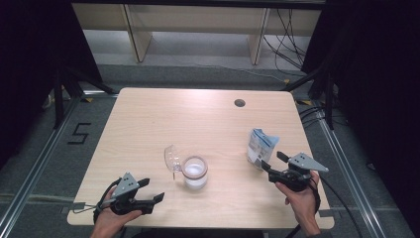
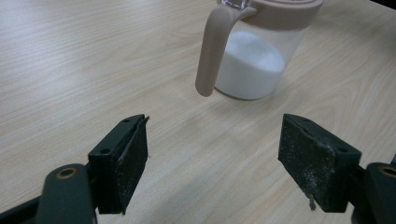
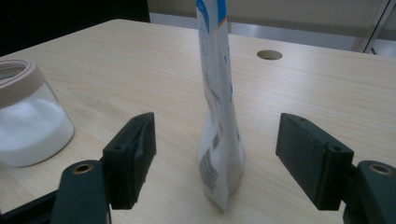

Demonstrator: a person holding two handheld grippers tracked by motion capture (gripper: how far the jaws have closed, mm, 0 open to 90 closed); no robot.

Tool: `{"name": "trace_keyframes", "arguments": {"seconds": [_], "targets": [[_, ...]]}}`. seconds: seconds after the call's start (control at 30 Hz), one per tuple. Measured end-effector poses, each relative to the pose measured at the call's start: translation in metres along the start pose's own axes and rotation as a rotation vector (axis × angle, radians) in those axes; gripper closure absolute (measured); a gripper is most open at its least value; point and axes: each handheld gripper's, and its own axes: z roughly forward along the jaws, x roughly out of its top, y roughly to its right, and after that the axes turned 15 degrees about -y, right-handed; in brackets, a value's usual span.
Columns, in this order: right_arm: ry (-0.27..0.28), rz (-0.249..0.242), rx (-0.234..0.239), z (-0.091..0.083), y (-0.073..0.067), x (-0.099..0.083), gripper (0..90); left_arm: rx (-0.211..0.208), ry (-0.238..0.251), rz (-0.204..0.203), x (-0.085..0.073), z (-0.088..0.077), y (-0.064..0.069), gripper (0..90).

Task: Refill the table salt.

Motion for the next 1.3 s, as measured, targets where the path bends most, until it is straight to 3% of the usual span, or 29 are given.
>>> {"name": "trace_keyframes", "arguments": {"seconds": [0.03, 0.07, 0.1, 0.17, 0.2, 0.33, 0.37, 0.4, 0.5, 0.67, 0.7, 0.77, 0.8, 0.83, 0.93, 1.03, 1.07, 1.1, 1.23, 1.3], "targets": [[0.002, -0.014, 0.001, 0.0, 0.001, 0.0, 29.7, 0.004, -0.001, 0.0, 0.0, 0.0, 0.0, 23.8], [-0.016, 0.016, 0.014, -0.002, -0.002, -0.001, 29.4, 0.003, 0.0, -0.001, 0.0, 0.0, 0.0, 23.8], [0.005, -0.009, 0.018, 0.0, 0.0, -0.001, 29.3, -0.002, 0.003, -0.002, 0.0, 0.0, 0.0, 23.8], [-0.004, 0.004, 0.022, -0.002, -0.002, -0.002, 29.1, -0.001, 0.003, -0.002, 0.0, 0.0, 0.0, 23.8], [-0.005, -0.017, 0.013, -0.002, -0.002, -0.002, 28.9, -0.001, 0.003, -0.002, 0.0, 0.0, 0.0, 23.8], [-0.003, -0.007, 0.032, -0.003, -0.003, -0.003, 28.6, -0.002, 0.004, -0.002, 0.001, 0.0, 0.0, 23.8], [-0.019, 0.016, 0.028, -0.006, -0.007, -0.005, 28.4, -0.001, 0.003, -0.002, 0.001, 0.0, 0.0, 23.8], [-0.013, -0.02, 0.02, -0.006, -0.004, -0.006, 28.3, -0.001, 0.004, -0.002, 0.001, 0.0, 0.0, 23.8], [-0.024, 0.018, 0.029, -0.007, -0.008, -0.008, 28.1, 0.001, 0.002, -0.002, 0.001, 0.0, 0.0, 23.8], [-0.016, -0.01, 0.036, -0.009, -0.007, -0.01, 27.0, -0.003, -0.004, -0.008, 0.001, 0.001, 0.0, 23.8], [-0.033, 0.033, 0.049, -0.011, -0.01, -0.011, 26.8, -0.002, -0.004, -0.009, 0.001, 0.001, 0.0, 23.9], [-0.037, 0.002, 0.05, -0.011, -0.008, -0.011, 26.4, -0.002, -0.004, -0.009, 0.001, 0.001, 0.0, 23.9], [-0.029, -0.003, 0.054, -0.011, -0.008, -0.012, 25.8, -0.002, -0.006, -0.008, 0.001, 0.001, 0.0, 23.9], [-0.034, 0.027, 0.064, -0.011, -0.01, -0.013, 25.4, -0.002, -0.007, -0.009, 0.001, 0.001, 0.0, 23.9], [-0.038, -0.018, 0.045, -0.012, -0.008, -0.014, 23.9, -0.003, -0.007, -0.008, 0.001, 0.001, 0.0, 23.9], [-0.036, -0.027, 0.047, -0.012, -0.009, -0.016, 22.0, -0.004, -0.005, -0.009, 0.001, 0.001, 0.0, 23.9], [-0.052, -0.023, 0.05, -0.013, -0.01, -0.017, 21.5, -0.004, -0.004, -0.009, 0.001, 0.001, 0.0, 23.9], [-0.08, 0.029, 0.07, -0.014, -0.014, -0.018, 21.0, -0.003, -0.004, -0.009, 0.001, 0.001, 0.0, 23.9], [-0.07, 0.023, 0.081, -0.014, -0.014, -0.02, 17.1, -0.005, 0.0, -0.013, 0.001, 0.001, 0.001, 23.9], [-0.087, 0.045, 0.069, -0.016, -0.017, -0.021, 16.0, -0.003, -0.005, -0.009, 0.001, 0.001, 0.0, 23.9]]}}
